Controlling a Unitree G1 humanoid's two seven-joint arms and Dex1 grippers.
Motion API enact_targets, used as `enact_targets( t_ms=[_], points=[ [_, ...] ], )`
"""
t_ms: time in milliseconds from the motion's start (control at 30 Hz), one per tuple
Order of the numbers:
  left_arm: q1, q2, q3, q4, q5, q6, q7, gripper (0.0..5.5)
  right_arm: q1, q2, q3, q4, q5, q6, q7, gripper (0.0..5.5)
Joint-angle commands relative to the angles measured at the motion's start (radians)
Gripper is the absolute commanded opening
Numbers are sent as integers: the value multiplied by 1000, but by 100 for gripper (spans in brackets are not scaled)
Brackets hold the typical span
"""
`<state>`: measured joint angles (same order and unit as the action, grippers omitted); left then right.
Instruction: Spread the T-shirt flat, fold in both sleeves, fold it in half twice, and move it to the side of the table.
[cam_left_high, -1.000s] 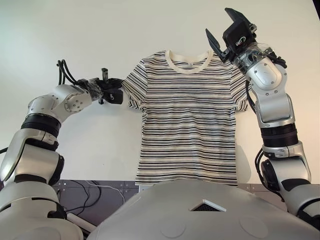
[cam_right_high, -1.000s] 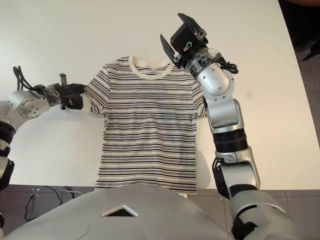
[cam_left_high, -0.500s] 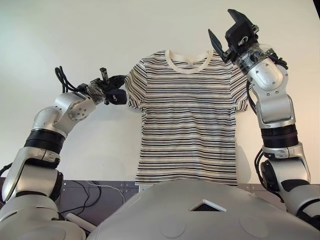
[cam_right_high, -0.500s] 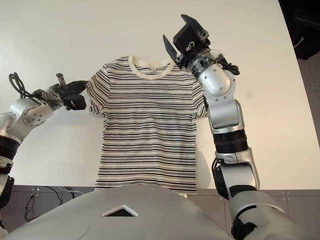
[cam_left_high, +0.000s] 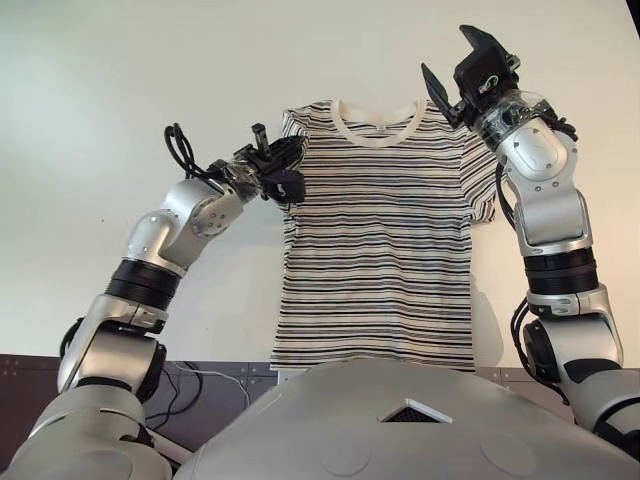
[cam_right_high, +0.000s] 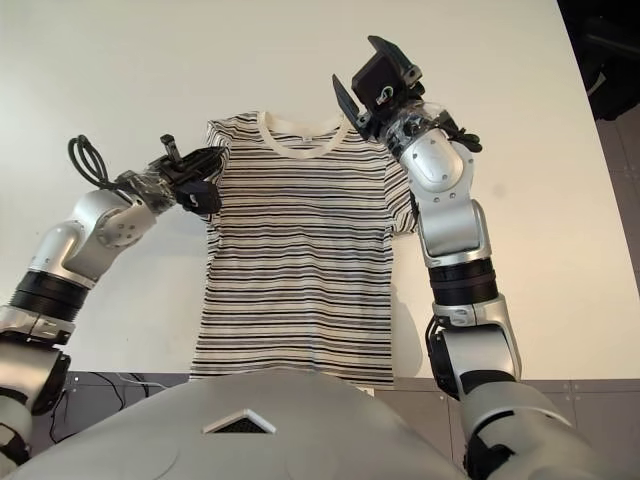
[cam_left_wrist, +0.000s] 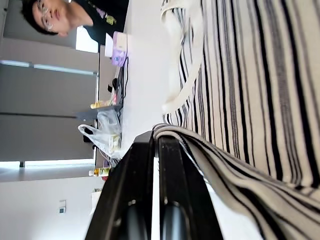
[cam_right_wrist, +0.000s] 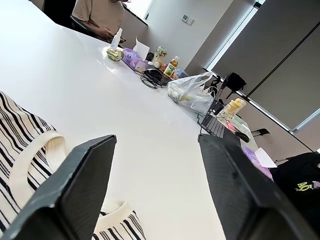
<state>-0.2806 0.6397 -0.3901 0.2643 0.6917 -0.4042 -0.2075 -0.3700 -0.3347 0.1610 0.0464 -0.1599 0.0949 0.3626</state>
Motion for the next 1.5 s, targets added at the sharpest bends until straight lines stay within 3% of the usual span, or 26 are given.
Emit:
enact_targets(
  t_ms=[33,400,467,567,667,833,1200,1500],
  points=[
    [-23,-49,7,10,-13,44,-7,12,-7,-8,-9,21,-5,-5,-2,301],
    [46,-144,20,-82,-122,63,-41,175,-43,-56,-44,120,-31,-38,-33,301],
    [56,-154,64,-144,-125,76,9,210,-65,-128,-70,189,-67,-62,-53,301],
    [97,-166,150,-289,-179,128,21,210,-71,-315,-42,338,-182,-213,-43,301],
    [126,-192,206,-403,-227,201,12,210,-26,-466,56,451,-321,-417,-28,301],
    [149,-186,291,-445,-264,273,13,210,91,-604,117,459,-392,-598,23,301],
    [214,-216,263,-490,-179,300,45,210,-22,-541,250,658,-573,-718,-108,301],
    [204,-218,246,-472,-156,285,47,210,-64,-545,281,691,-555,-815,-83,301]
  ],
)
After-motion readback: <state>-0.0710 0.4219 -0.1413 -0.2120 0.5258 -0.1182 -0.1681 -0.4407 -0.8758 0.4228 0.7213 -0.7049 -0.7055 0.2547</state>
